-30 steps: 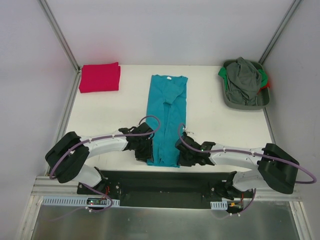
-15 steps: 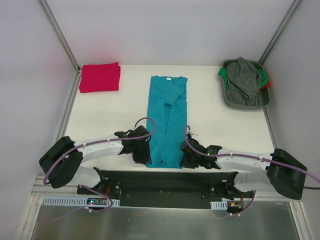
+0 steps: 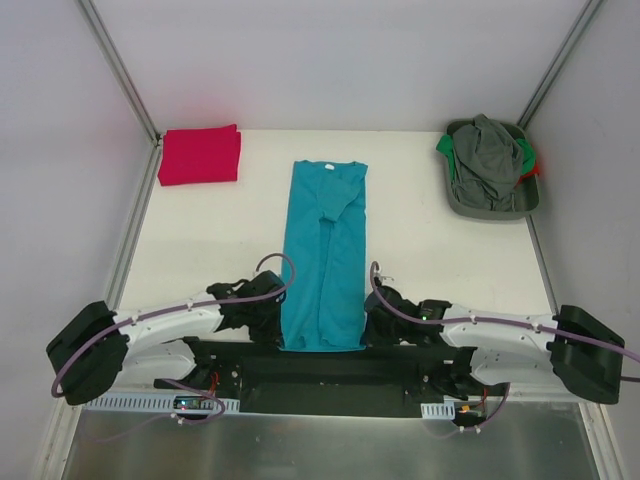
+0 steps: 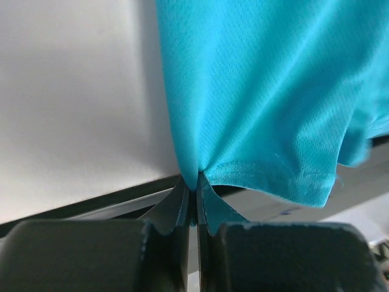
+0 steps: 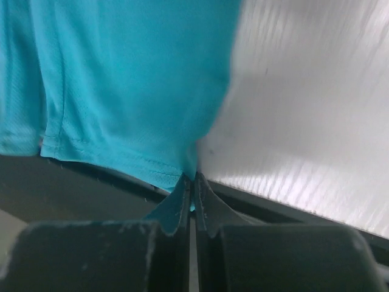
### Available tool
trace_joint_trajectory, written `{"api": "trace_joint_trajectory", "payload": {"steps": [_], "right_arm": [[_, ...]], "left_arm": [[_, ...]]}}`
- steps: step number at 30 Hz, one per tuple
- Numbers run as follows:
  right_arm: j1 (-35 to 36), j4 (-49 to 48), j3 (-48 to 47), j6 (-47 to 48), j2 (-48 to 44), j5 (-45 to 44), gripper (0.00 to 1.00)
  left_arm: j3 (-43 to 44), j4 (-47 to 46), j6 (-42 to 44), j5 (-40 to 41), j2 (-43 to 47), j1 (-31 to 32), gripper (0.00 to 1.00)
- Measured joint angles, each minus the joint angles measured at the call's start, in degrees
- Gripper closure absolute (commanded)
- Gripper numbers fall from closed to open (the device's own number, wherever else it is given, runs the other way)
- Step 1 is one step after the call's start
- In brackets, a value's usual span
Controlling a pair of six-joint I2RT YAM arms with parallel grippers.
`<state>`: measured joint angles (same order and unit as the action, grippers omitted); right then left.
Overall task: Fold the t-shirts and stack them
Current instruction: Grab the bottom of the folded rectangular tshirt with both arms, then fold the folded rectangular tshirt in 1/3 of the way
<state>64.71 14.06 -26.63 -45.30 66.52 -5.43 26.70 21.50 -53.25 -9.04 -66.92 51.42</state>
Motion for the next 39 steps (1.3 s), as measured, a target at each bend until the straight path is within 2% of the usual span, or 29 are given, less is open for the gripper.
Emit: {"api": "trace_joint_trajectory", "payload": {"steps": [4,10,18,23,29,34,39], "right_arm": [[3.58,1.77,1.64,0.59,-4.5,2.91,1.0],[7.96,3.3,0.74,1.6,-10.03,3.5,0.99],[7.98,4.28,-2.84,3.19,-10.54,0.79,1.0],[6.1,6.49,-4.85,4.17,-11.67,-3.1,1.0],[-0.98,8.13,-8.02,8.52,-11.98,-5.57,0.99],[-9.68,8.07,-13.99,14.29,-8.02,-5.75,1.0],[-15.54,7.13,-19.52,19.96,-1.68,-6.21,1.0]], "left_arm": [[-4.24,2.95,-0.96,-1.31,8.35,0.0,1.0],[-4.66,5.81,-1.27,-2.99,23.02,0.04,1.0],[-3.17,8.09,-1.29,-3.65,24.22,0.04,1.0],[2.49,8.57,-0.57,0.5,21.38,0.04,1.0],[13.55,8.48,3.65,9.03,12.11,-0.24,1.0],[21.79,8.37,8.07,12.55,3.28,-4.63,1.0],[28.61,8.2,12.61,13.14,-6.21,-11.04,1.0]]}}
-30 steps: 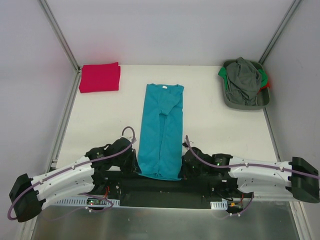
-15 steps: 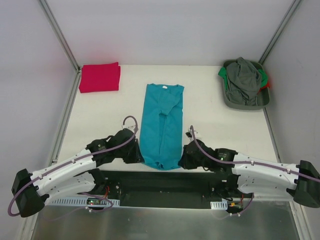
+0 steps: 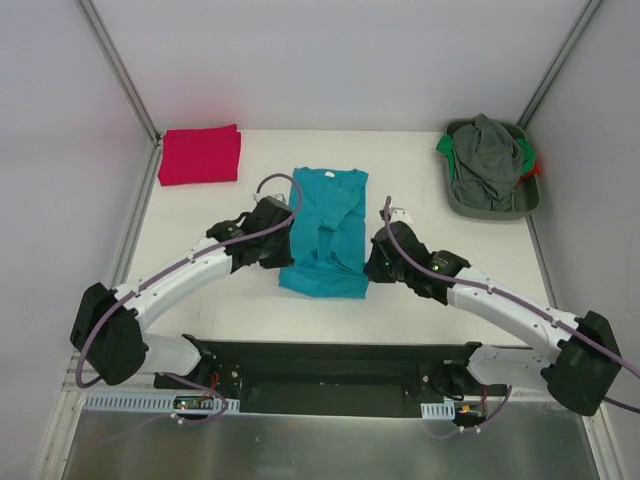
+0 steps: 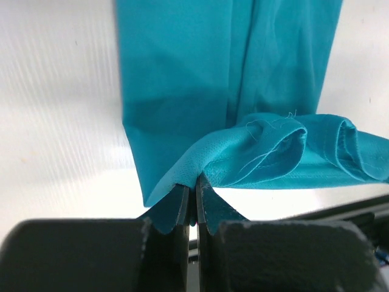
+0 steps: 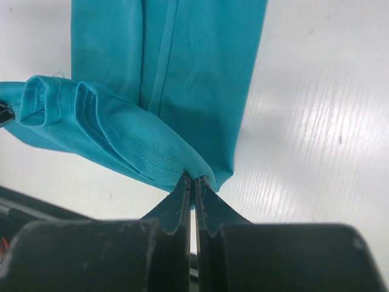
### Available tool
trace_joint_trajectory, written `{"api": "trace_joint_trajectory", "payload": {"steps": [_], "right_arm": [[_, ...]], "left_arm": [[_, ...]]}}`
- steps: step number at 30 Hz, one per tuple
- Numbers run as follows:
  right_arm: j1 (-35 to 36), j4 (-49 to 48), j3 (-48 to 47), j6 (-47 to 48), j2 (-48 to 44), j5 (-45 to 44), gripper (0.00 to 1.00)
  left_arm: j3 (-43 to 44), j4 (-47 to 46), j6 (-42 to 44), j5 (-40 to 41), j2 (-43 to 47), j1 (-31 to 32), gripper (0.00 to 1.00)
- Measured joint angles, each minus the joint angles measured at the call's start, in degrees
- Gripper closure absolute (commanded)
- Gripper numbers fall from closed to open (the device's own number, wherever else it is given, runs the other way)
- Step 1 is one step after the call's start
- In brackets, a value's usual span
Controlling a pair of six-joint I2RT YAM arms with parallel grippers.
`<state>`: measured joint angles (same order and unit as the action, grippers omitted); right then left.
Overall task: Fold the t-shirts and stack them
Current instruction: Fold the folded rectangular tshirt in 1/3 of the way
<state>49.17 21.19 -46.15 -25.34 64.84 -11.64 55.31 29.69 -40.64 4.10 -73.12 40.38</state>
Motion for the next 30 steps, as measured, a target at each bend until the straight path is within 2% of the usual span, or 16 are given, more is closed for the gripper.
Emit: {"api": "trace_joint_trajectory", "payload": {"steps": [7,14,28,30], "right_arm": [[-6.88,-3.48,-5.29,5.14,9.29,2.03,1.0],[-12.13,-5.42,-9.94,8.76,16.96,6.58,1.0],[-17.7,-7.69,-14.27,12.39,25.86,14.56,0.99],[-18.43,-7.93,-14.73,12.52,26.91,15.45,0.97]], "left_arm": [[7.06,-1.73,5.51,-1.2,-10.95,-4.48,1.0],[11.98,-2.95,10.49,-4.33,-17.68,-7.15,1.0],[14.49,-7.08,15.89,-7.3,-24.15,-10.16,1.0],[14.8,-7.32,16.09,-7.61,-24.94,-10.67,1.0]]}}
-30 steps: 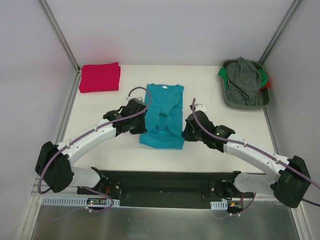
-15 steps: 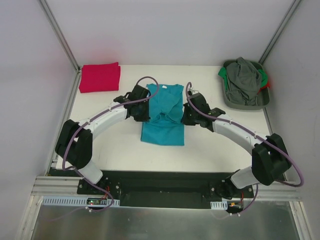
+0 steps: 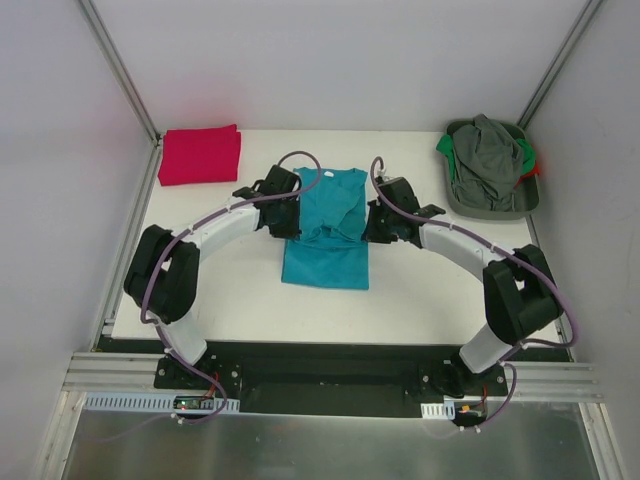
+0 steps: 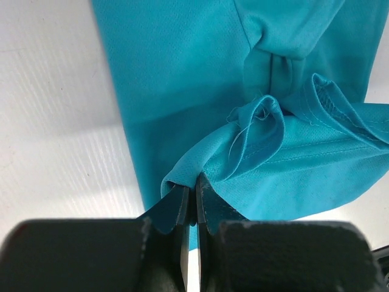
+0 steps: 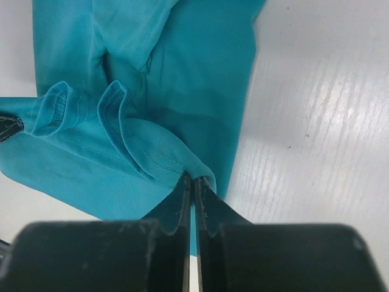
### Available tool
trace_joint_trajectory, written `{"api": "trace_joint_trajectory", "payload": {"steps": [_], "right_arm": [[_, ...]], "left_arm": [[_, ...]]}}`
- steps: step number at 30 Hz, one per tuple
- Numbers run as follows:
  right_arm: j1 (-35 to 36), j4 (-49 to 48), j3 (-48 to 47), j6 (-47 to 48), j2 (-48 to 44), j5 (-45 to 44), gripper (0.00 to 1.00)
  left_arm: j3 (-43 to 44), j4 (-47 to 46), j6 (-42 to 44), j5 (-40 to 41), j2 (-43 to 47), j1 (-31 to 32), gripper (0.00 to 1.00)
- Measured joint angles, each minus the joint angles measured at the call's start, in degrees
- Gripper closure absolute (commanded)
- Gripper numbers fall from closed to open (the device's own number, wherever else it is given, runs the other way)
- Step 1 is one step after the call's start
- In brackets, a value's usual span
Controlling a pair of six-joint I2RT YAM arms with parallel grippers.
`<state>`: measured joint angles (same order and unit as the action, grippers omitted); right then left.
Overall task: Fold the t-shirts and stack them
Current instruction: Fold the folded rectangular tshirt in 1/3 of the way
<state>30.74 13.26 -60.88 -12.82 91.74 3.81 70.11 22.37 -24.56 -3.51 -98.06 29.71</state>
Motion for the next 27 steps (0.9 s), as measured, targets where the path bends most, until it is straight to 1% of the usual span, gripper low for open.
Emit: {"api": "trace_joint_trajectory", "payload": {"steps": [1,2,3,4,6,7,8,9,10,11,13,17,18,23,25,27], "right_arm": [[-0.48,-0.2,-0.33,0.04,0.66,0.44,0.94],[-0.74,-0.37,-0.57,0.04,1.16,0.74,0.93],[-1.05,-0.63,-0.83,0.04,1.81,1.11,0.92],[-1.38,-0.83,-1.09,0.02,2.47,1.33,0.89],[-1.88,-0.83,-1.62,-0.04,3.65,1.66,0.77],[-2.14,-0.81,-1.97,-0.09,4.37,1.84,0.74],[-2.4,-0.72,-2.34,-0.15,4.9,1.92,0.67],[-2.58,-0.55,-2.71,-0.26,5.27,2.01,0.57],[-2.78,-0.13,-3.26,-0.11,5.6,2.05,0.47],[-2.86,0.57,-4.02,0.02,5.81,2.01,0.36],[-3.08,1.9,-5.51,0.48,5.79,1.97,0.23],[-2.84,3.37,-5.84,1.57,3.1,1.38,0.05],[-2.64,3.63,-5.14,1.77,1.68,1.29,0.03],[0.96,3.56,1.29,2.6,-7.28,1.62,0.04],[3.98,3.54,2.99,2.54,-8.59,1.97,0.04],[6.99,3.26,3.74,2.32,-7.98,2.27,0.04]], "left_arm": [[0.28,-0.2,0.09,-0.39,-0.61,-0.52,0.99],[0.5,-0.26,0.11,-0.57,-1.09,-0.59,0.91],[0.85,-0.33,0.13,-0.68,-1.81,-0.79,0.86],[1.18,-0.5,0.22,-0.81,-2.47,-0.96,0.83],[1.62,-0.72,0.2,-0.83,-3.61,-1.33,0.69],[1.75,-0.68,0.17,-0.81,-4.0,-1.36,0.59],[1.77,-0.66,0.13,-0.81,-4.17,-1.68,0.47],[1.77,-0.61,0.48,-0.72,-4.17,-1.73,0.35],[2.01,-0.55,0.2,-0.61,-4.15,-2.03,0.01],[2.27,-0.63,0.35,-0.5,-4.15,-2.1,0.01],[2.69,-0.81,0.09,-0.42,-3.74,-2.43,0.01],[1.42,-0.92,-0.35,-0.33,0.81,-2.6,0.01],[-0.2,-1.44,-0.76,-0.42,3.48,-2.78,0.01],[-10.49,-2.78,-4.09,-0.59,17.73,-2.8,0.01],[-17.25,-4.35,-6.58,-0.59,24.11,-2.8,0.01],[-24.74,-4.55,-9.44,-0.76,30.53,-2.8,0.01]]}}
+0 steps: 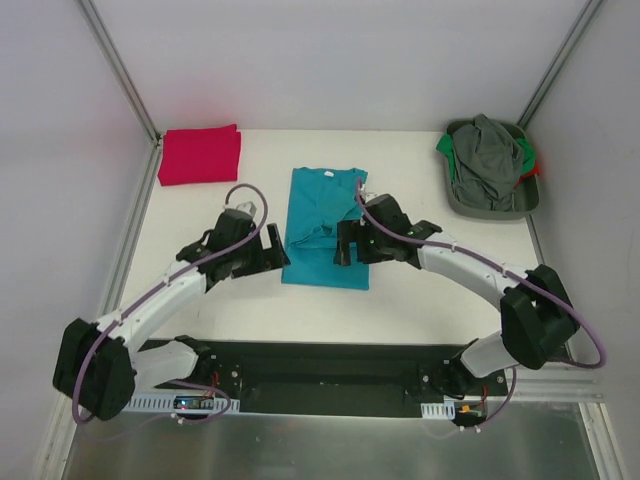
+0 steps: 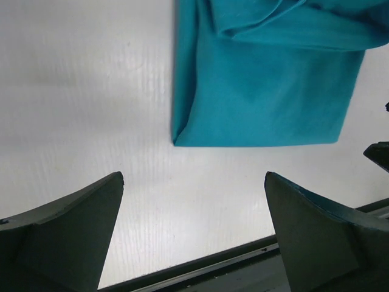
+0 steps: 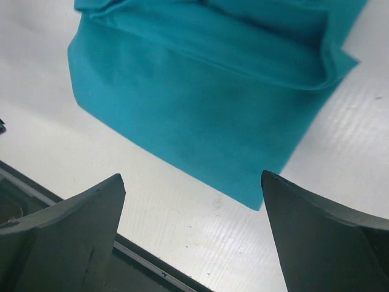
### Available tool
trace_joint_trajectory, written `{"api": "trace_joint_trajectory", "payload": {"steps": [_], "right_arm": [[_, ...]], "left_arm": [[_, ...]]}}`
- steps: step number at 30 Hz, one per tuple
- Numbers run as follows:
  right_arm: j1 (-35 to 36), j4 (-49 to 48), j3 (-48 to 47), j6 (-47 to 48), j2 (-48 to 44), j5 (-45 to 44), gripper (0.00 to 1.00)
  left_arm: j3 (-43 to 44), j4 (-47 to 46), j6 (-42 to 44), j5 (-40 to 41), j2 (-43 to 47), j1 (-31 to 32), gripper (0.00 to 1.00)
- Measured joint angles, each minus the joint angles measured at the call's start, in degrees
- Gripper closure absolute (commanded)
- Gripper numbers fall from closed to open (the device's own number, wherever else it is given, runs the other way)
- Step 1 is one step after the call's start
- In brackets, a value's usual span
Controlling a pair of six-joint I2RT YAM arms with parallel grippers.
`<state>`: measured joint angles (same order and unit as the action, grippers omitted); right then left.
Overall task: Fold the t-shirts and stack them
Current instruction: Fold the folded rectangular tshirt in 1/3 of the way
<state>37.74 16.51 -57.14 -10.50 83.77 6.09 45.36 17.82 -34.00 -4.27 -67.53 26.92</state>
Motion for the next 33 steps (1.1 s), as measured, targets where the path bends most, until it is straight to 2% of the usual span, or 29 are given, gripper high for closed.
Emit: {"api": "trace_joint_trajectory", "payload": {"steps": [3,8,13,21,26,30,33], "right_arm": [[3.5,-0.81,0.04,-0.35,2.93,0.33,0.04],[5.35,-1.22,-2.29,-0.81,10.69,0.2,0.04],[5.27,-0.9,-9.31,-0.68,19.32,-2.16,0.04],[3.39,0.35,-29.59,2.54,31.78,-9.84,0.04],[0.31,0.79,-38.71,6.08,36.17,-8.46,0.04],[-0.79,0.26,-37.24,11.08,34.4,-6.95,0.04],[0.31,-0.59,-28.92,14.71,27.82,-7.63,0.04]], "left_arm": [[-9.51,0.11,-3.61,-0.2,7.61,0.0,0.01],[-17.94,0.55,-7.23,-1.64,15.65,0.0,0.01],[-19.54,0.31,-8.31,-2.8,19.82,0.0,0.01],[-19.76,-0.09,-8.48,-4.31,19.65,0.0,0.01],[-19.96,-0.22,-8.55,-4.74,17.94,0.0,0.01],[-19.96,-0.59,-8.63,-5.38,15.63,0.0,0.01],[-19.8,-0.96,-8.72,-5.73,12.81,0.0,0.01]]}}
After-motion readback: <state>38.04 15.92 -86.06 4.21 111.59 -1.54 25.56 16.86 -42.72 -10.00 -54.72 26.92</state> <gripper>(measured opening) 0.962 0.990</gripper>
